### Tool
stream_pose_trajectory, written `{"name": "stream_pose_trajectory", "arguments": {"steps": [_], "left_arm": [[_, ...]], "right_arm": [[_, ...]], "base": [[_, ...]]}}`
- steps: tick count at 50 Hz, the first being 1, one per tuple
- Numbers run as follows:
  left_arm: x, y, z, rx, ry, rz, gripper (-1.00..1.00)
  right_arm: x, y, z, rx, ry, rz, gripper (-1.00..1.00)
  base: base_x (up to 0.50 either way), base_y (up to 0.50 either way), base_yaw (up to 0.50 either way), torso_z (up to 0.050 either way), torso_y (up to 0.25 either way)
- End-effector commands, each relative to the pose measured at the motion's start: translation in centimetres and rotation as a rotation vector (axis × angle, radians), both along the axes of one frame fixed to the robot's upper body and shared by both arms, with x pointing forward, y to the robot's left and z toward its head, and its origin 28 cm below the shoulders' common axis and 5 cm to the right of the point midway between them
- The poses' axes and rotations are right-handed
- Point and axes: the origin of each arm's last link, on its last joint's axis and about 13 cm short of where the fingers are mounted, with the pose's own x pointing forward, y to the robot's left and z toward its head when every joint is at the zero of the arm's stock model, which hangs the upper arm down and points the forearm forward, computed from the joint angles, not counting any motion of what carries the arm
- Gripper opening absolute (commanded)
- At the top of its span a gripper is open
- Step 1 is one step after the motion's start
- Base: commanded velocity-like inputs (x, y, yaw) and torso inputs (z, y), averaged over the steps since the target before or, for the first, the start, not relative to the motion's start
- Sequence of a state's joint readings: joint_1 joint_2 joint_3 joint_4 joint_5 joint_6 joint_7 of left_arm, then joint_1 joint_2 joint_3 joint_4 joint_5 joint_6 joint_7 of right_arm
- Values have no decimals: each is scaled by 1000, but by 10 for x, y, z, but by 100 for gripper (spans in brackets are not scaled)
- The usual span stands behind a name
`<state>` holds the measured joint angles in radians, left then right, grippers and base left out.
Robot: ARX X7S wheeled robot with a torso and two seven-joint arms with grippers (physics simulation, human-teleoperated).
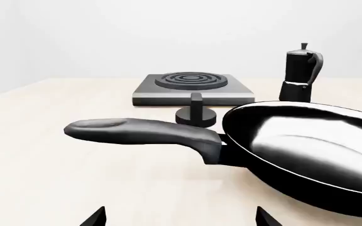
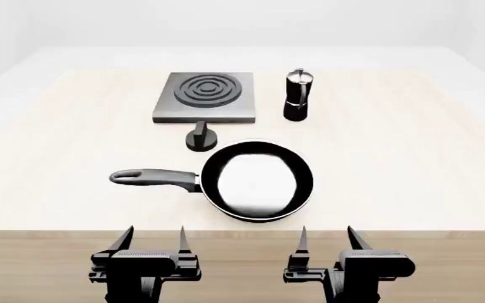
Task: Turn on the stove and put the frying pan on it.
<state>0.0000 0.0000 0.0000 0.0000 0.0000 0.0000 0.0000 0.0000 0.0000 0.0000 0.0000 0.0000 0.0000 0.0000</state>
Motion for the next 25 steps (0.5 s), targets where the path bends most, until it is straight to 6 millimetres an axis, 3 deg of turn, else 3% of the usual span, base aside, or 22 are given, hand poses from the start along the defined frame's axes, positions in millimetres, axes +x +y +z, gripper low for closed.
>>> {"name": "stream_pose_trajectory", "arguments": {"steps": [1, 11, 12, 13, 14, 15, 16, 17, 18, 19, 22, 25], "left_arm": [[1, 1, 0, -10, 3, 6, 100], [0, 0, -2, -12, 17, 15, 100], [6, -6, -13, 142, 130, 53, 100], [-3, -3, -2, 27, 3, -17, 100], [-1, -4, 15, -30, 18, -22, 100], [-2, -4, 16, -30, 18, -22, 100], [11, -5, 51, 29, -48, 9, 100], [14, -4, 83, 18, -97, 15, 100], [12, -4, 101, 37, -88, 14, 100], [17, -4, 130, 52, -132, -8, 100], [23, 0, 156, 78, -165, 15, 100], [28, 2, 152, 56, -165, 20, 100]], "right_arm": [[0, -2, 5, -11, 1, -17, 100], [-3, 0, 5, -22, 1, -25, 100], [-2, 1, 18, 16, 40, 10, 100], [-3, -1, 2, 15, 19, -2, 100], [1, -1, 19, -9, 5, -16, 100], [1, -1, 19, -9, 6, -16, 100], [13, -3, 55, 3, -60, -31, 100], [13, -4, 84, 59, -96, 1, 100], [11, -6, 101, 80, -78, 6, 100], [16, -9, 124, -6, -104, -54, 100], [18, -15, 149, -3, -165, -81, 100], [19, -19, 148, 10, -160, -89, 100]], "base": [[0, 0, 0, 0, 0], [0, 0, 0, 0, 0], [0, 0, 0, 0, 0], [0, 0, 0, 0, 0], [0, 0, 0, 0, 0], [0, 0, 0, 0, 0], [0, 0, 0, 0, 0], [0, 0, 0, 0, 0], [0, 0, 0, 0, 0], [0, 0, 0, 0, 0], [0, 0, 0, 0, 0], [0, 0, 0, 0, 0]]}}
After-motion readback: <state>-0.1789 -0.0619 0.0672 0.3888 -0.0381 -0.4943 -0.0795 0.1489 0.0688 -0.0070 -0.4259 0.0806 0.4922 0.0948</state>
